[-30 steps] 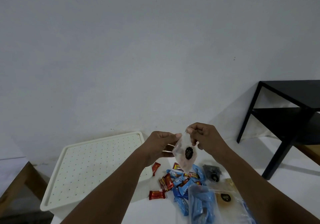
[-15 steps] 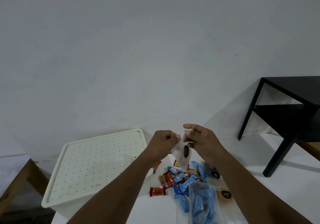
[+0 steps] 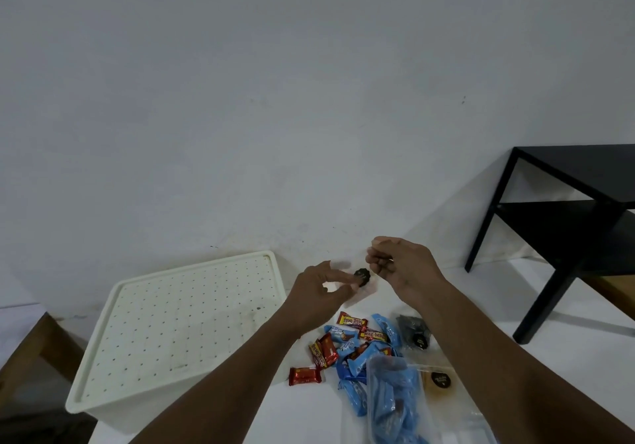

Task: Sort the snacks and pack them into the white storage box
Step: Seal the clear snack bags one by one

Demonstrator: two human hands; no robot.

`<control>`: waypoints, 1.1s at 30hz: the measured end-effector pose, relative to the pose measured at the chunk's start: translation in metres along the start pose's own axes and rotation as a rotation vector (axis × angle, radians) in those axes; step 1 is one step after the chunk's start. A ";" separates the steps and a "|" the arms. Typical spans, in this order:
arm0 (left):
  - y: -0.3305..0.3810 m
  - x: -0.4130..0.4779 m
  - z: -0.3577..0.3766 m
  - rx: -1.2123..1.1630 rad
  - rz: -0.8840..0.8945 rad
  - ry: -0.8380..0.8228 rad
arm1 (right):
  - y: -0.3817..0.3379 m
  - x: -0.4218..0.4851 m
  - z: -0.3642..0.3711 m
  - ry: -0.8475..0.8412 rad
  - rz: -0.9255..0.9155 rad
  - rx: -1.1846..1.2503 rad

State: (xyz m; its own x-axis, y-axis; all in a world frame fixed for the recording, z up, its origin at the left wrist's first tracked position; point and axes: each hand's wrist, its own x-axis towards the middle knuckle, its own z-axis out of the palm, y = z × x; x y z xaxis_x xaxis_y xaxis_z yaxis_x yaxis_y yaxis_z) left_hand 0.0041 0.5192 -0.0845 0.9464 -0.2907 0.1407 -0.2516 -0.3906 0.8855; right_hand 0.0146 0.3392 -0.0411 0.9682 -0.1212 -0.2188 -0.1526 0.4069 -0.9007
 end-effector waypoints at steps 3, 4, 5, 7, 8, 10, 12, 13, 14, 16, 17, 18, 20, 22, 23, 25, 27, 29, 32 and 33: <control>-0.005 0.013 0.009 0.035 0.006 0.120 | 0.000 0.005 -0.005 -0.015 0.001 -0.074; -0.006 0.017 0.010 -0.017 -0.024 0.137 | 0.001 0.009 -0.011 0.017 -0.047 -0.175; -0.009 0.021 0.010 -0.087 -0.061 0.142 | 0.002 0.012 -0.018 0.048 -0.121 -0.299; -0.013 0.028 0.012 -0.190 -0.125 0.127 | 0.008 0.017 -0.036 0.011 -0.208 -0.474; -0.016 0.031 0.014 -0.210 -0.147 0.119 | 0.014 0.021 -0.045 -0.054 -0.182 -0.519; -0.025 0.039 0.019 -0.223 -0.166 0.107 | 0.026 0.028 -0.059 -0.183 -0.049 -0.540; -0.037 0.051 0.026 -0.196 -0.176 0.105 | 0.036 0.044 -0.070 -0.238 0.020 -0.566; -0.045 0.057 0.029 -0.181 -0.188 0.108 | 0.041 0.054 -0.073 -0.239 0.026 -0.577; -0.052 0.063 0.032 -0.169 -0.202 0.115 | 0.044 0.066 -0.075 -0.232 0.033 -0.581; -0.067 0.077 0.038 -0.146 -0.223 0.132 | 0.050 0.091 -0.075 -0.220 0.049 -0.588; -0.075 0.085 0.042 -0.131 -0.234 0.138 | 0.053 0.104 -0.075 -0.219 0.059 -0.590; -0.084 0.094 0.044 -0.108 -0.249 0.140 | 0.058 0.118 -0.076 -0.220 0.069 -0.592; -0.103 0.114 0.049 -0.057 -0.282 0.148 | 0.068 0.149 -0.077 -0.226 0.093 -0.593; -0.125 0.136 0.053 -0.024 -0.330 0.158 | 0.083 0.182 -0.079 -0.227 0.129 -0.593; -0.135 0.146 0.055 -0.009 -0.357 0.162 | 0.092 0.198 -0.081 -0.226 0.143 -0.596; -0.160 0.166 0.062 0.032 -0.406 0.168 | 0.112 0.228 -0.084 -0.215 0.165 -0.599; -0.183 0.181 0.070 0.081 -0.439 0.163 | 0.132 0.251 -0.087 -0.196 0.194 -0.590; -0.205 0.189 0.077 0.093 -0.468 0.141 | 0.152 0.269 -0.091 -0.187 0.229 -0.582; -0.229 0.192 0.086 0.121 -0.493 0.118 | 0.172 0.281 -0.095 -0.172 0.280 -0.581; -0.233 0.190 0.090 0.148 -0.492 0.129 | 0.175 0.282 -0.096 -0.156 0.281 -0.593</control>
State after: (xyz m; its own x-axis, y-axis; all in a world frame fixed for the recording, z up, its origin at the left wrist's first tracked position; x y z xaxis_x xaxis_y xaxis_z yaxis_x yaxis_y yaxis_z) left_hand 0.2248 0.4764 -0.3037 0.9747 0.0645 -0.2140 0.2115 -0.5759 0.7897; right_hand 0.2423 0.2896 -0.2963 0.8864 0.0665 -0.4582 -0.4427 -0.1675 -0.8809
